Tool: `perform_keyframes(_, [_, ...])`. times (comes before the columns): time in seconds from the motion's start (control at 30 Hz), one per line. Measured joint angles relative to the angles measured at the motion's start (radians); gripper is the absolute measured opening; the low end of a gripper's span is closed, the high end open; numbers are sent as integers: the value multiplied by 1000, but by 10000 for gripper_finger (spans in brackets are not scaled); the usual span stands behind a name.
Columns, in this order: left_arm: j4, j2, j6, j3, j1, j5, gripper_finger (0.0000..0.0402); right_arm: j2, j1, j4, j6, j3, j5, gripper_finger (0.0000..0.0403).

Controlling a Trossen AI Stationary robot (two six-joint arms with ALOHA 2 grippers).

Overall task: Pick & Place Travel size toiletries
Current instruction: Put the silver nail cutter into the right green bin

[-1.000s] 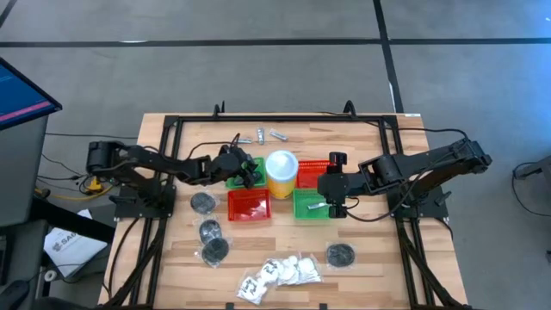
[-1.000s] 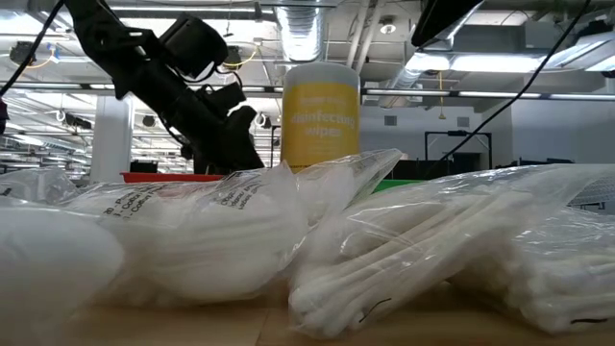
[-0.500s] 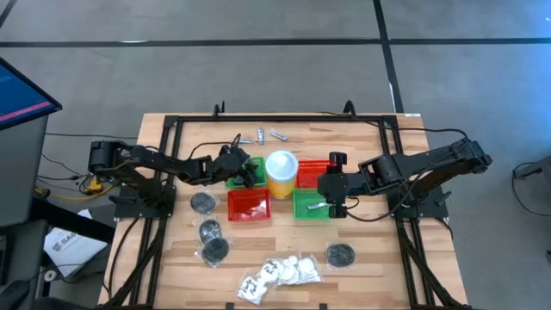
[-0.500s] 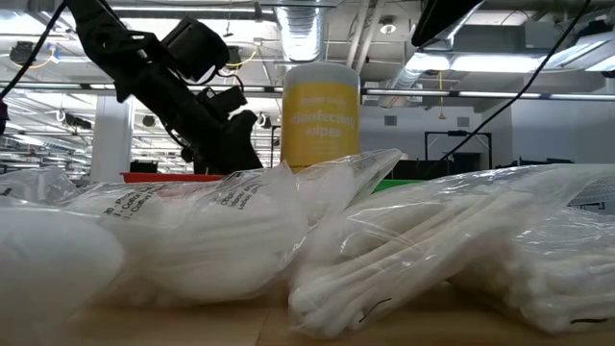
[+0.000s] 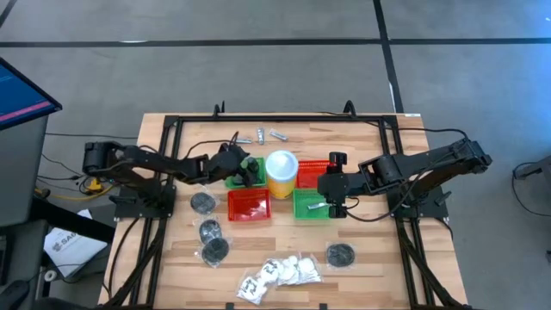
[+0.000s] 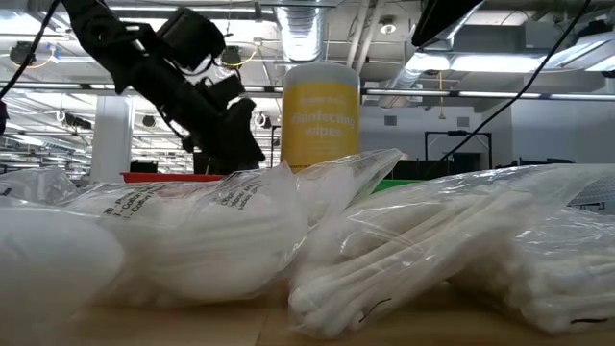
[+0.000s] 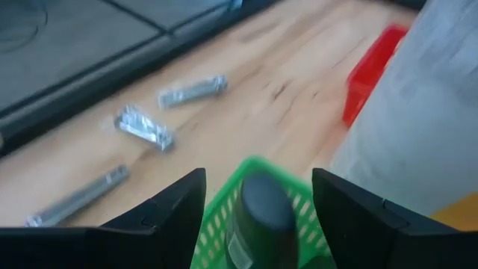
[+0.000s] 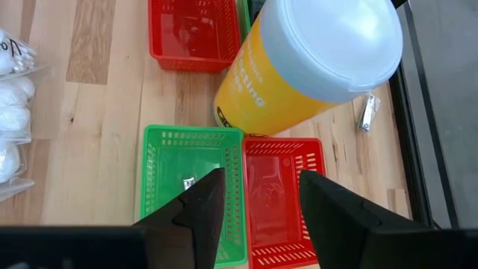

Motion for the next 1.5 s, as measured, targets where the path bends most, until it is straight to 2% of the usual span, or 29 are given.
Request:
perform_keyframes(0.27, [2,-126,55,0,0,-29,221,0,0,0,0,0,0,159])
perform_keyframes(0.43, [1,-127,103,0,5,-75,209,0,0,0,0,0,0,159])
perform_keyframes(0.67, [-3,-125,103,0,78,-74,197,0,0,0,10,0,0,159])
perform_keyframes(1.1, [-66,-125,104,0,291,142,191,0,0,0,10,0,0,159])
perform_keyframes(1.27, [-72,-125,153,0,333,156,191,0,0,0,7,0,-1,159])
perform_keyframes(1.5, [-90,-125,218,0,416,259,187,0,0,0,8,0,-1,159])
